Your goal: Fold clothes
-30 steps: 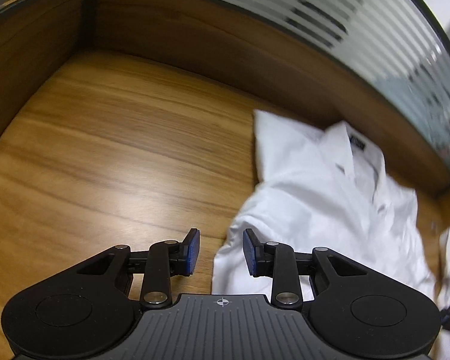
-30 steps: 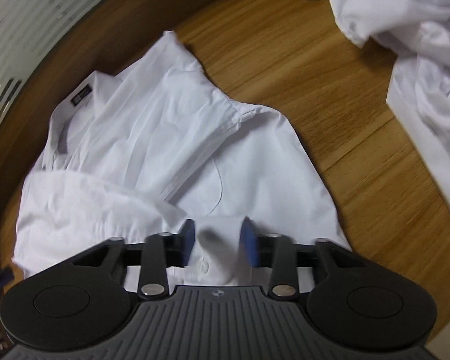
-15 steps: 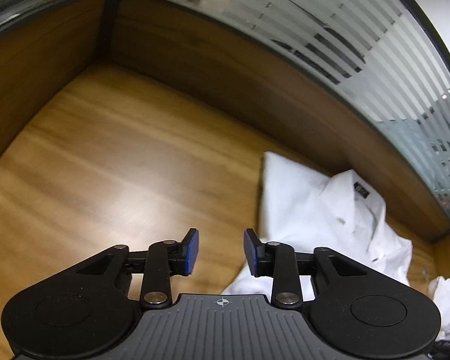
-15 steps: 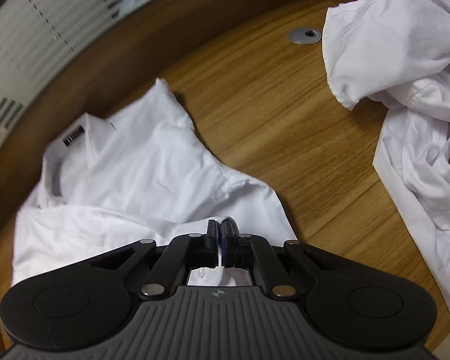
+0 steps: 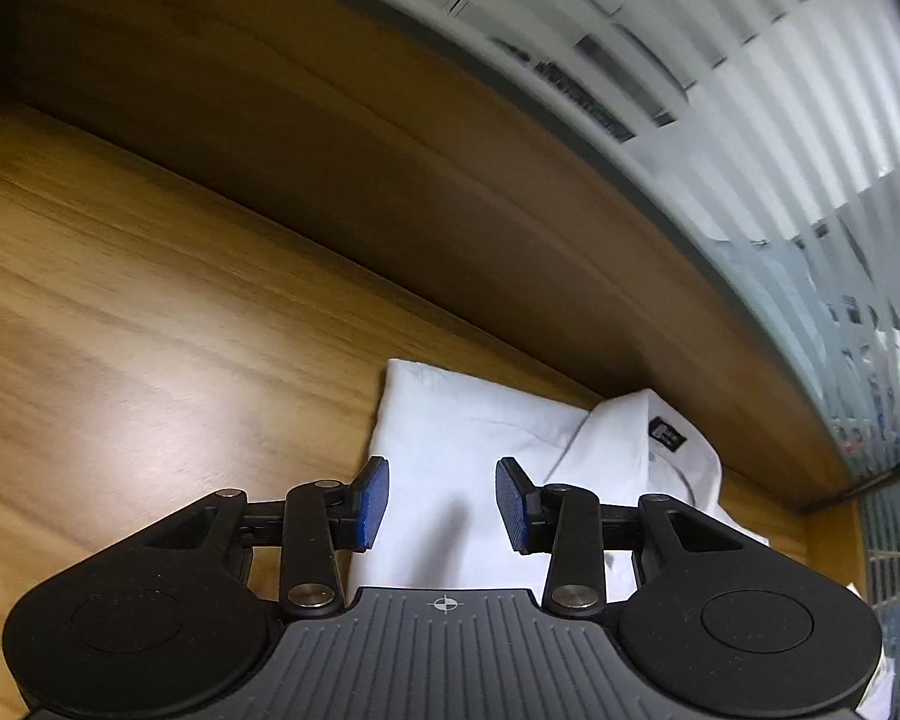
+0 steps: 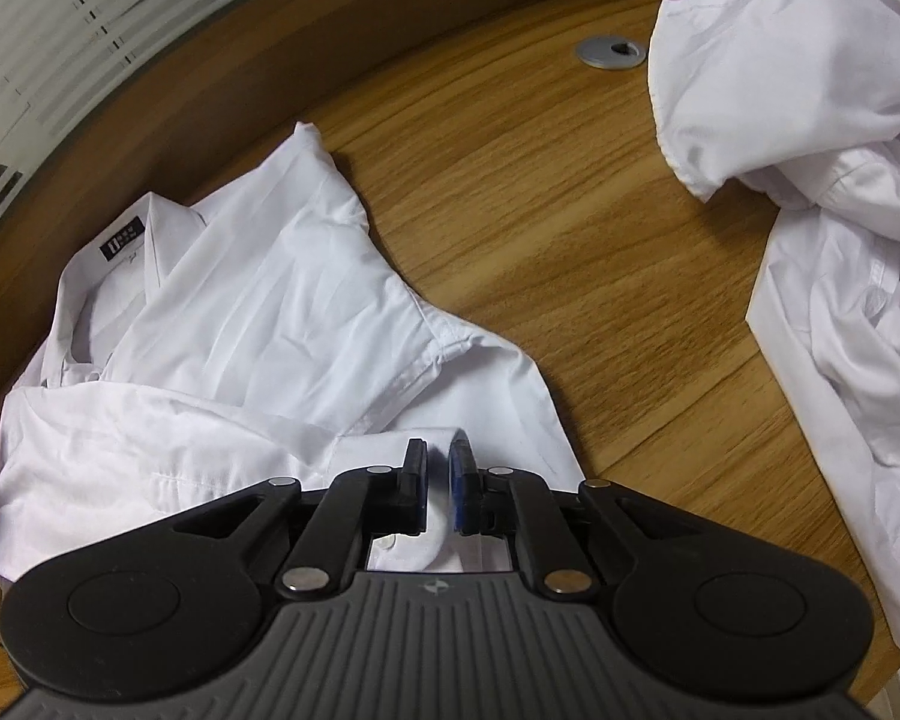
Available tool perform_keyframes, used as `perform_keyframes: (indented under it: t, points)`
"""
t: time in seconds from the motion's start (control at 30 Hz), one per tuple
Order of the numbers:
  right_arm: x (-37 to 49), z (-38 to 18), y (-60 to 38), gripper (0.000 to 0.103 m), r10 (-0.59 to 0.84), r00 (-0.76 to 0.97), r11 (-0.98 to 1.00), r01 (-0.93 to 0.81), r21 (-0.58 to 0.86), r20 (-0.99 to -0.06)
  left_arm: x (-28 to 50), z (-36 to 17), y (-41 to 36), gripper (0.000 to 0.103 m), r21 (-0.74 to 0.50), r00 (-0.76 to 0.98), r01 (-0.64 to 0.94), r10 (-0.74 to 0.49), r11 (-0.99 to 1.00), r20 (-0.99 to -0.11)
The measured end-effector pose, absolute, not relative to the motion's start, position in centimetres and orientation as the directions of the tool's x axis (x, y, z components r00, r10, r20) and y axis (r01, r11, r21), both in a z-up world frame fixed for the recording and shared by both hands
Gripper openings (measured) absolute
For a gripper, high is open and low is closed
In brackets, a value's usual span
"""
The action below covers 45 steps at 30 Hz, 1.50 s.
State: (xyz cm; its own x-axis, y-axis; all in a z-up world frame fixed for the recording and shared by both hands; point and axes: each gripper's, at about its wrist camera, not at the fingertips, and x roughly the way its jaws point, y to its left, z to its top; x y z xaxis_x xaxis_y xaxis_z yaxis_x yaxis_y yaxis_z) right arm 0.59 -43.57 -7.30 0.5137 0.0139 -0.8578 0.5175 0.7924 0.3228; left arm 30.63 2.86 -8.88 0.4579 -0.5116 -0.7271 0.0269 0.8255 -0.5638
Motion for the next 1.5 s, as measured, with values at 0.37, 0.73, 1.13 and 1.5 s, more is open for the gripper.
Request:
perform_keyframes:
  t: [0.37, 0.73, 1.13, 1.5]
  points:
    - [1.0, -8.3, -43.9, 0.015, 0.059, 0.487, 0.780, 0.523, 0.345, -0.871, 32.3, -9.3, 1.8, 0.002, -0.571, 0.474, 0.068, -0.530, 0.818, -0.703]
    - [1.5, -8.2, -43.9, 0.015, 0.050, 0.470, 0.793, 0.518, 0.321, -0.881, 33.1, -9.8, 2.1, 0.052, -0.537, 0.360, 0.097, -0.533, 0.838, -0.766]
    - [1.6, -8.3, -43.9, 0.011, 0.047, 0.468, 0.805, 0.506, 0.311, -0.883, 33.4, -10.2, 0.4, 0.004, -0.502, 0.370, 0.155, -0.521, 0.851, -0.769]
    - [1.6, -8.1, -43.4, 0.004, 0.020, 0.478, 0.831, 0.480, 0.280, -0.878, 33.7, -10.2, 1.6, 0.006, -0.482, 0.351, 0.171, -0.510, 0.859, -0.785]
